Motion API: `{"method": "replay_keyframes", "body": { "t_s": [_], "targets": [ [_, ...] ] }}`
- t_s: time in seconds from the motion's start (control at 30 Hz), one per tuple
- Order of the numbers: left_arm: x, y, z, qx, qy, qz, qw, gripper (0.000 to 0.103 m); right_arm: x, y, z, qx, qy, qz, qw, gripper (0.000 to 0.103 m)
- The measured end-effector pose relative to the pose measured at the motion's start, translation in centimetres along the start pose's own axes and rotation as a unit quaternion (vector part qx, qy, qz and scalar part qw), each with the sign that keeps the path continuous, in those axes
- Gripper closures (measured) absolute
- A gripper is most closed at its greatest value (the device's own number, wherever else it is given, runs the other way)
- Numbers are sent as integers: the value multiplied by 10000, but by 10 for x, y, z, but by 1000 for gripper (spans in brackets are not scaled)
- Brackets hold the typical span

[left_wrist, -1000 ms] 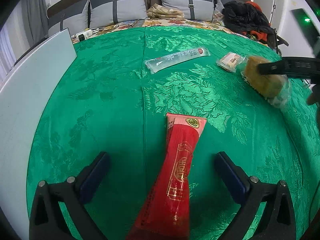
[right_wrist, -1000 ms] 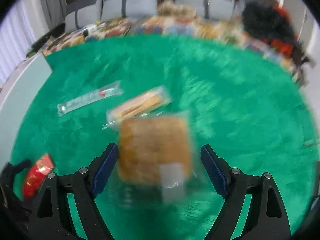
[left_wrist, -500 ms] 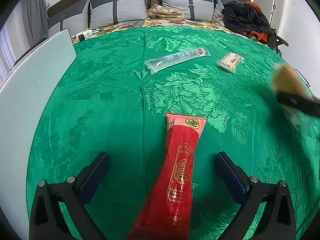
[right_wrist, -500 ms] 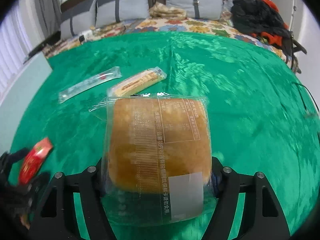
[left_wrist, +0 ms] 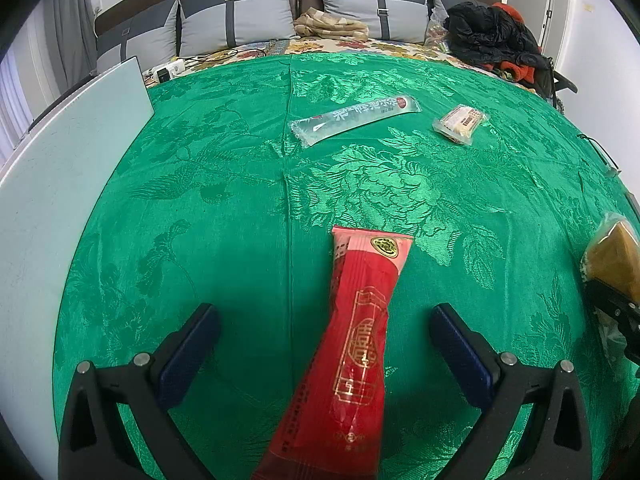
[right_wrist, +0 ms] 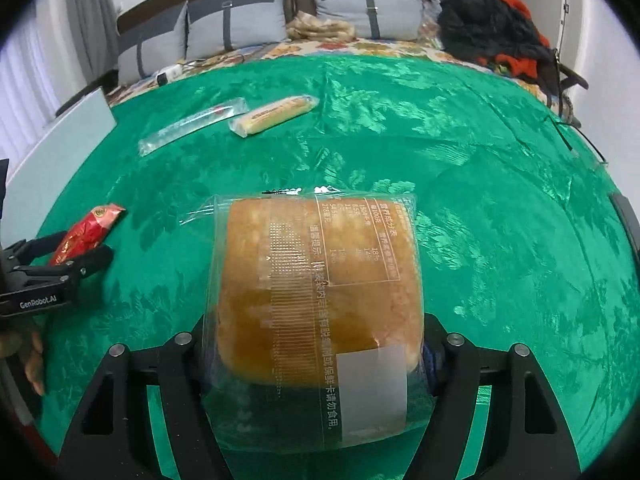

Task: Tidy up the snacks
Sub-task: 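Carry the red wrapper in the left tool while the right tool carries the bread loaf to the box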

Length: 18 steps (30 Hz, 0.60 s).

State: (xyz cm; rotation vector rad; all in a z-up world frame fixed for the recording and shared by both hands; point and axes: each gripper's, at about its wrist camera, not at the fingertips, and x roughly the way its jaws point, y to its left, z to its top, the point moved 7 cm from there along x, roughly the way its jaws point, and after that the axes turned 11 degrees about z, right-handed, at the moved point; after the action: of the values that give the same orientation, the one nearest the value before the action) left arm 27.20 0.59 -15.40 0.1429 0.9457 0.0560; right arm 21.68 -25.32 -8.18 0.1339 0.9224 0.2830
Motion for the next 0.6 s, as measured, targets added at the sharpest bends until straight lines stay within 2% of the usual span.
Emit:
{"method": "replay_keyframes", "body": {
  "t_s": [0.3, 0.4, 0.43, 0.5, 0.53, 0.57, 0.6],
  "targets": [
    [0, 0, 1, 59, 57, -21, 10000, 0, 1, 0, -1, 21, -67, 11, 10000, 25],
    [2, -1, 3, 373, 555, -149, 9976, 0, 1, 0, -1, 48, -89, 64, 9999, 25],
    [1, -2, 3, 450, 666, -180, 9966, 3, 0, -1, -2, 61, -100, 83, 9999, 25],
    [-10, -5, 2, 670, 611, -319, 9954, 26, -3, -2, -2, 128, -138, 129, 9997, 27],
    [-16, -8, 1, 824, 543, -406, 9943, 58, -4, -3, -3, 158, -146, 149, 9997, 27],
    [-22, -10, -1, 1042, 507, -334, 9927, 88, -7, -4, -4, 239, -134, 217, 9994, 28],
    [-23, -11, -3, 1152, 533, -338, 9913, 86, -10, -4, -5, 362, -119, 324, 9987, 28]
  ]
}}
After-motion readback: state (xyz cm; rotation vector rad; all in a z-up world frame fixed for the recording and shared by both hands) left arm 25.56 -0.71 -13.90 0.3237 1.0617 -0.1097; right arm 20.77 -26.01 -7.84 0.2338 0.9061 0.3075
